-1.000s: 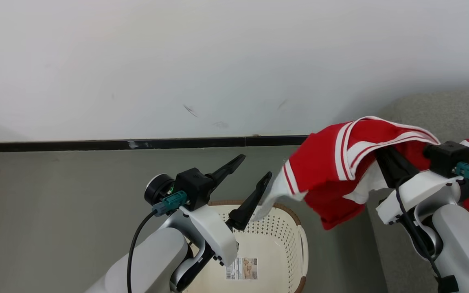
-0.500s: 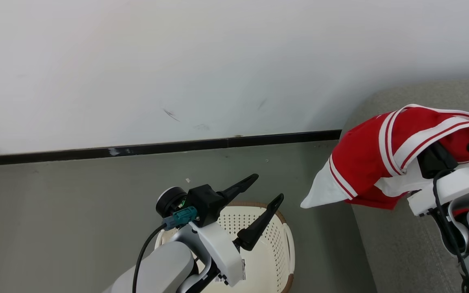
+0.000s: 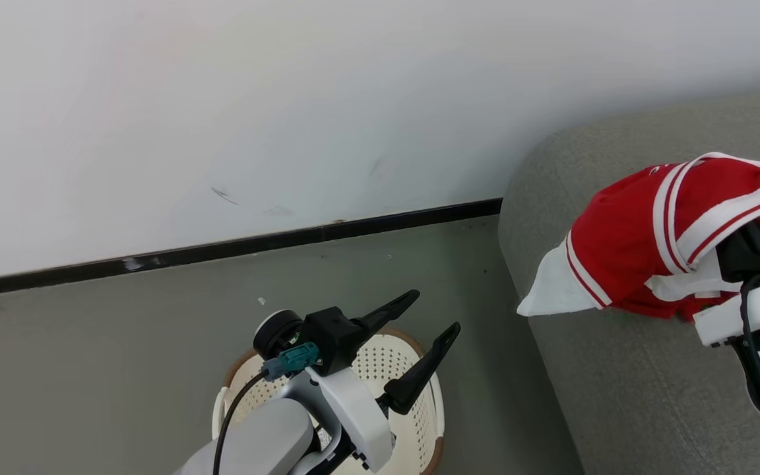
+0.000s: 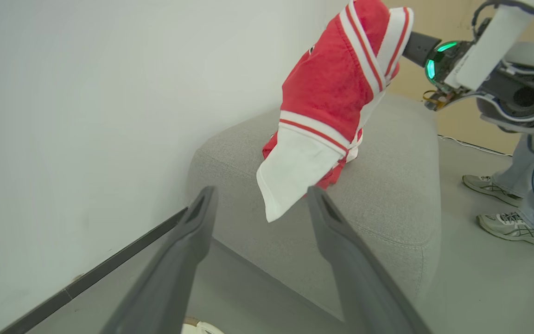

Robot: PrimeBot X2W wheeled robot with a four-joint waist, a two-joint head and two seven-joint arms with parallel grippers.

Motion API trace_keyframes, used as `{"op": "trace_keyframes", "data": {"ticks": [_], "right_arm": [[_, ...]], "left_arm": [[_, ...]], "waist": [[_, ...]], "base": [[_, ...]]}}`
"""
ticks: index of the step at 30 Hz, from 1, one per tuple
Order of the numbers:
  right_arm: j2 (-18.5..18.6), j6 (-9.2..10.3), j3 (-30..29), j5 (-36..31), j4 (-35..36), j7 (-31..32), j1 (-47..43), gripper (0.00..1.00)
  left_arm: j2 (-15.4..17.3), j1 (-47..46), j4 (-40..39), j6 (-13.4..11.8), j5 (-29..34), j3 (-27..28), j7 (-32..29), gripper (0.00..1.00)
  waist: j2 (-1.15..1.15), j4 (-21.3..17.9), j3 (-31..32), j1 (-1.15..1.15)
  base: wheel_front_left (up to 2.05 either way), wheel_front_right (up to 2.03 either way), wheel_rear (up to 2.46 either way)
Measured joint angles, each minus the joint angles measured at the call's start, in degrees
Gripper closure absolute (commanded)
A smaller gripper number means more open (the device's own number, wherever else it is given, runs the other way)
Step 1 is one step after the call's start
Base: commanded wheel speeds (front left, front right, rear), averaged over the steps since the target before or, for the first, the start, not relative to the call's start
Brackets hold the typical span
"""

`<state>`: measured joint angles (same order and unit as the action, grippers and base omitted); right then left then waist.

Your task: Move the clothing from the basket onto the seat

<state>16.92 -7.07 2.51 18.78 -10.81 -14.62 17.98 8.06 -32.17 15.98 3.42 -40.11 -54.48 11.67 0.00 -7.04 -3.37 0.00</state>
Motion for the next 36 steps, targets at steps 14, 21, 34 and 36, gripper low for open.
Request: {"op": "trace_keyframes", "data": {"ticks": [14, 21, 34, 36], "right_arm": [[-0.7, 0.00, -4.0, -1.2, 4.9, 0.0, -4.0, 1.00], [-1.0, 0.00, -4.4, -1.2, 6.6, 0.0, -4.7, 1.00], [-1.0, 0.00, -3.9, -1.2, 8.1, 0.0, -4.6, 1.00], [-0.6, 0.00, -4.0, -1.2, 8.6, 0.0, -4.3, 1.00]], "left_arm": [[0.6, 0.0, 0.0, 0.3, 0.4, 0.1, 0.1, 0.00], [1.0, 0.0, 0.0, 0.3, 0.4, 0.4, 0.5, 0.00], [1.9, 0.0, -0.4, -0.5, 0.5, 1.3, 0.6, 0.00], [2.1, 0.0, -0.5, -0.7, 0.6, 1.4, 0.6, 0.00]], "waist": [[0.00, -6.3, -0.7, 0.00], [0.00, -8.7, -0.9, 0.00], [0.00, -12.4, -1.8, 0.00], [0.00, -12.6, -2.0, 0.00]], "base": [[0.00, 0.00, 0.00], [0.00, 0.00, 0.00], [0.00, 0.00, 0.00], [0.00, 0.00, 0.00]]}}
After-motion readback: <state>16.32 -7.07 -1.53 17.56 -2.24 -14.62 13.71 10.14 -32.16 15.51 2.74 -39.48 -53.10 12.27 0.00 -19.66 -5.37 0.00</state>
